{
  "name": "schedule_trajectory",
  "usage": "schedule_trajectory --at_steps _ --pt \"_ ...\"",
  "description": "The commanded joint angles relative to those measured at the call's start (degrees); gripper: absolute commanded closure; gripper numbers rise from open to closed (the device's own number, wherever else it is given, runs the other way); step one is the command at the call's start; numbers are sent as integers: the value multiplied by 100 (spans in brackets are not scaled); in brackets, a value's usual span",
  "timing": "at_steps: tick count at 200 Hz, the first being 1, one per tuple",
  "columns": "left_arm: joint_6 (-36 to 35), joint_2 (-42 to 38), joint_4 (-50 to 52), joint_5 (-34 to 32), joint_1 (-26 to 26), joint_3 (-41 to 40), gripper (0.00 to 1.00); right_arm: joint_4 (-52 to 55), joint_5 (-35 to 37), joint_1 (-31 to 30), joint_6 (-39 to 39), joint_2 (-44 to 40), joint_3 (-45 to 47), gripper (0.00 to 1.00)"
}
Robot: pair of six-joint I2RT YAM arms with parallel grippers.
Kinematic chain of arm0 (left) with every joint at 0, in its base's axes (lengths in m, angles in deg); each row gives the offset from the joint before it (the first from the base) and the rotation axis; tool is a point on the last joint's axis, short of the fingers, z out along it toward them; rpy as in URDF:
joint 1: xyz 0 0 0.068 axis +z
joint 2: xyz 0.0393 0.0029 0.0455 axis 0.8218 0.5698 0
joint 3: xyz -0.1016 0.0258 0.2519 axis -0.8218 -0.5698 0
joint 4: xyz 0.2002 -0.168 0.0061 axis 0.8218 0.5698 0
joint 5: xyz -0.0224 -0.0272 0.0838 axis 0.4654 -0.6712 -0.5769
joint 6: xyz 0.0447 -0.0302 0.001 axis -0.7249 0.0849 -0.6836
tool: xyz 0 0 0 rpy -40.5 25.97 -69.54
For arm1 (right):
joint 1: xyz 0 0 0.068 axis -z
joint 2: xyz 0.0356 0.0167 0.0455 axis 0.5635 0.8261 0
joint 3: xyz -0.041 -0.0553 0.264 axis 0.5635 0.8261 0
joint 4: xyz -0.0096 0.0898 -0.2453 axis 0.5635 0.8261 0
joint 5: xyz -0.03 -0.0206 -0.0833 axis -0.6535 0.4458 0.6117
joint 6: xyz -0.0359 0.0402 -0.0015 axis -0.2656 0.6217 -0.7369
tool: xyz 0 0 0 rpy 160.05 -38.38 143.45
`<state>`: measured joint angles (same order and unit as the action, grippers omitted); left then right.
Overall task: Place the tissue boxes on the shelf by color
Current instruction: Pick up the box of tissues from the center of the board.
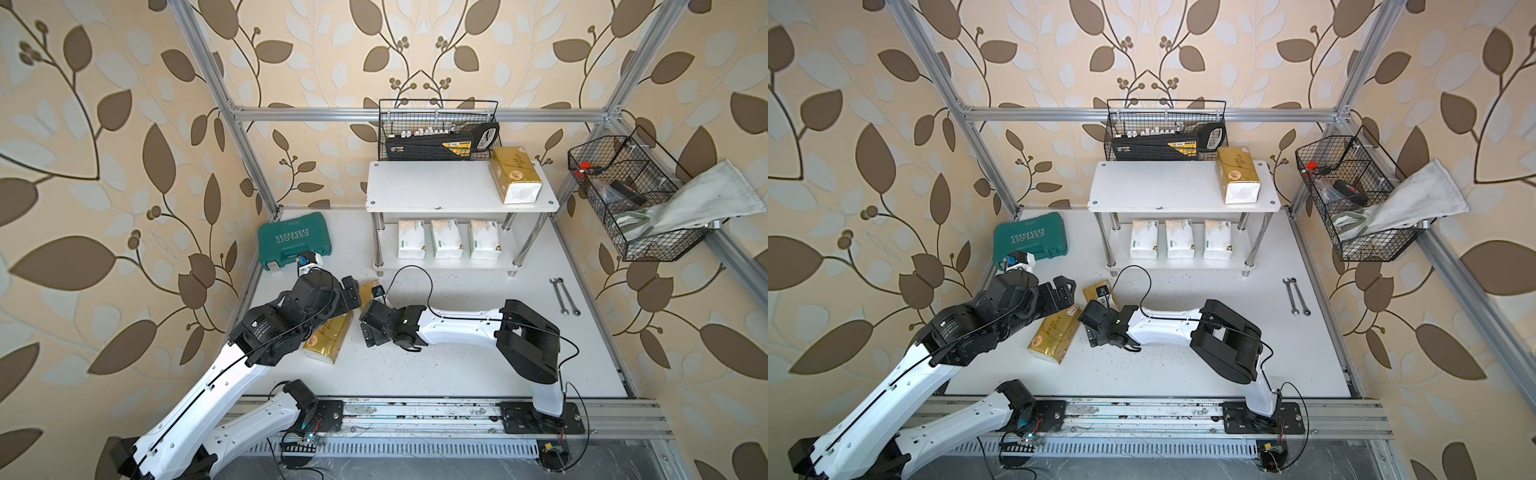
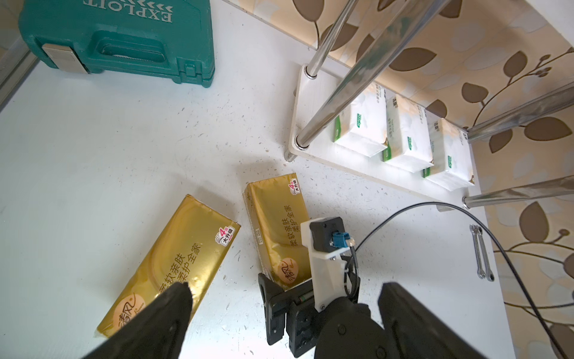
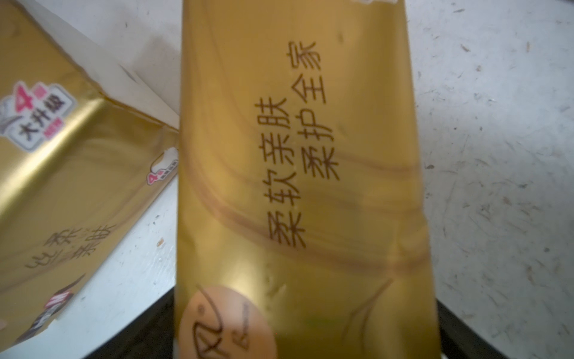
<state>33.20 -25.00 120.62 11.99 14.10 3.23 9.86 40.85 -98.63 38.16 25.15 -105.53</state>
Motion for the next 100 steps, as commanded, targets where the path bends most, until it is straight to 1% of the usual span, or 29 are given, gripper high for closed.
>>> schedule_trajectory --at_steps 1,24,69,100 --pt "-144 -34 -172 102 65 -20 1 -340 -129 77 -188 54 120 1" --pt "-153 -39 -162 98 65 -10 1 -471 -243 114 -333 100 171 1" --pt "-145 -107 -206 54 65 3 1 -499 -494 136 -498 -48 377 17" --pt "-167 -208 -308 -13 65 32 1 -491 -631 123 -542 -398 690 22"
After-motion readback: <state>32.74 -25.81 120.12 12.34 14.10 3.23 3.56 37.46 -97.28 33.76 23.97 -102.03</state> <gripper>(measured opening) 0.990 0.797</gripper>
